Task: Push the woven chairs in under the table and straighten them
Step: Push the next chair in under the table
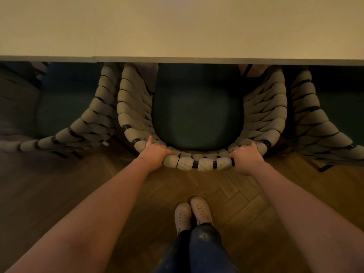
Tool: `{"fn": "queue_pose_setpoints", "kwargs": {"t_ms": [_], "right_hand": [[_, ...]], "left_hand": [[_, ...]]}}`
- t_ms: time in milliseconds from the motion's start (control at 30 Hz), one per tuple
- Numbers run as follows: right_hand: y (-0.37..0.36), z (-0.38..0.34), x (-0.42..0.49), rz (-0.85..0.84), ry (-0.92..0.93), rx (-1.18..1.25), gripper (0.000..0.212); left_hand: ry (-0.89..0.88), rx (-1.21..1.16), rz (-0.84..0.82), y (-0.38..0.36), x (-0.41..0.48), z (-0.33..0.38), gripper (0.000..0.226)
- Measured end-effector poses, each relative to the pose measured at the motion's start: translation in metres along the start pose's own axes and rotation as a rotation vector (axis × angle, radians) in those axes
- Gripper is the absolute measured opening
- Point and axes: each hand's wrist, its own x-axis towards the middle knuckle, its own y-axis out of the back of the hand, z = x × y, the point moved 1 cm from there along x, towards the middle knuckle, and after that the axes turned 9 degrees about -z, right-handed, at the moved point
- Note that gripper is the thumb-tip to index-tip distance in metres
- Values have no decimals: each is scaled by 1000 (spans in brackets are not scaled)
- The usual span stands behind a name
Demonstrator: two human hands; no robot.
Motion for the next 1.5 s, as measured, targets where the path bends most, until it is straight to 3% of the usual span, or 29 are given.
{"fn": "queue_pose_setpoints", "kwargs": {"t_ms": [333, 533, 600, 733, 800, 933, 1100, 1167, 1500], "right_hand": [[13, 6, 13, -24, 39, -25, 29], [20, 3, 16, -146, -18, 11, 32], [29, -3, 17, -248, 5, 75, 44], [56, -48, 18, -388, 119, 330, 102], [79, -93, 20, -281, 196, 352, 109], [125, -193, 27, 1, 323, 361, 100], [171, -324, 44, 192, 215, 294, 94], [190, -383, 49, 304, 281, 193, 89], [290, -647, 82, 282, 550, 225, 80]], "left_hand": [[-9, 33, -40, 11, 15, -9, 49], [27, 60, 25, 8, 10, -7, 46], [26, 47, 63, 5, 7, -8, 48], [5, 4, 180, -5, -7, -17, 67], [40, -53, 251, -17, -30, -42, 75], [174, -223, 315, -52, -83, -105, 77], [351, -408, 321, -118, -162, -198, 77], [385, -432, 312, -146, -198, -244, 77], [576, -466, 310, -229, -325, -465, 75]]}}
